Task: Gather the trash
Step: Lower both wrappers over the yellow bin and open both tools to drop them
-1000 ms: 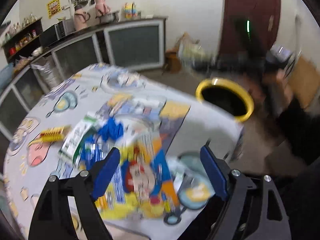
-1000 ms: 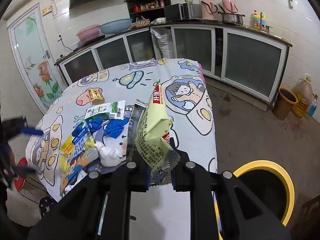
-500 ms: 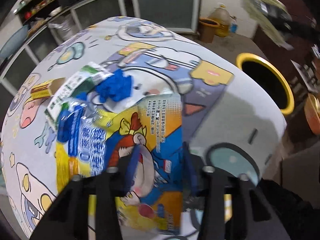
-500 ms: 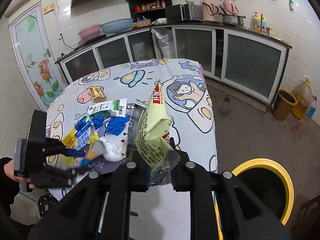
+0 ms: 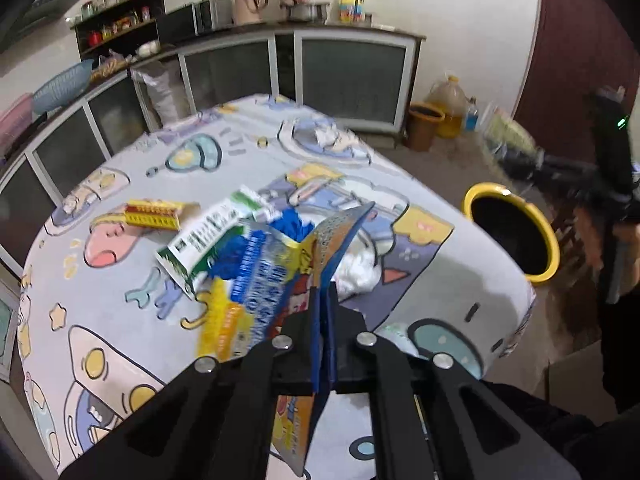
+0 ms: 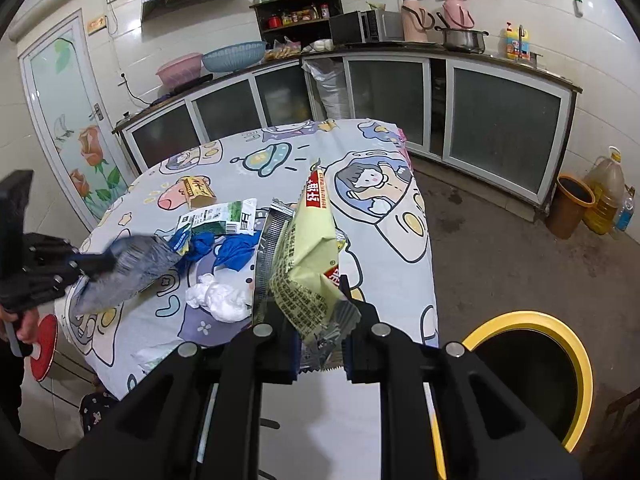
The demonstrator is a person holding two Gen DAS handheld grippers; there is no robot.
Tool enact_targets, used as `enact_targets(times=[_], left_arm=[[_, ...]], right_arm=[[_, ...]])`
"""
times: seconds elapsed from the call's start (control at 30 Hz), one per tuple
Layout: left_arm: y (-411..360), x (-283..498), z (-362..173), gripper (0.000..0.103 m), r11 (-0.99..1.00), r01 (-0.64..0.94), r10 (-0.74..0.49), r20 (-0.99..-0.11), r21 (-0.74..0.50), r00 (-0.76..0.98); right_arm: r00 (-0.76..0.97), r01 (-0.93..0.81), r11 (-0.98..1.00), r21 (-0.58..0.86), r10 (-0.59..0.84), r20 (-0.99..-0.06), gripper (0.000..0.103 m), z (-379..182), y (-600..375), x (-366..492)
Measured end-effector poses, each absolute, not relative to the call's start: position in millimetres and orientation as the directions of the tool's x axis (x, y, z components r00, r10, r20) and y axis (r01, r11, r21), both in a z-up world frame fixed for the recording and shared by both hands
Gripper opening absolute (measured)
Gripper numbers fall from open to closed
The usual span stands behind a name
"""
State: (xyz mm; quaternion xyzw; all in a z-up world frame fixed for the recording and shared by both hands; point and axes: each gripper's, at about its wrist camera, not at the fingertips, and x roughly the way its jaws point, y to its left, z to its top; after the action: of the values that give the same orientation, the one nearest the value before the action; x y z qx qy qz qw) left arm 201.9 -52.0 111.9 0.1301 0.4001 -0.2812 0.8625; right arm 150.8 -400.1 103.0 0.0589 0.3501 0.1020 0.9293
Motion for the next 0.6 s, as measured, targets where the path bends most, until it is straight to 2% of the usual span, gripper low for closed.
enact_targets(times=[0.3, 0.6], left_arm=[[-78.5, 181.7, 165.2, 0.002, 0.764, 0.645, -0.472, -0.673, 0.009, 0.57], [-159.2, 163.7, 194.5, 0.002, 0.642, 0.766, -0.595, -0.619, 0.017, 0.513]], right_arm=[[0.758, -0.111, 0.975, 0.194, 0.209, -0.618, 0.016, 107.3, -419.9, 126.3], [0.795, -0.003, 0.979, 0.204, 0.126, -0.593, 0.016, 111.8, -466.4, 84.1]])
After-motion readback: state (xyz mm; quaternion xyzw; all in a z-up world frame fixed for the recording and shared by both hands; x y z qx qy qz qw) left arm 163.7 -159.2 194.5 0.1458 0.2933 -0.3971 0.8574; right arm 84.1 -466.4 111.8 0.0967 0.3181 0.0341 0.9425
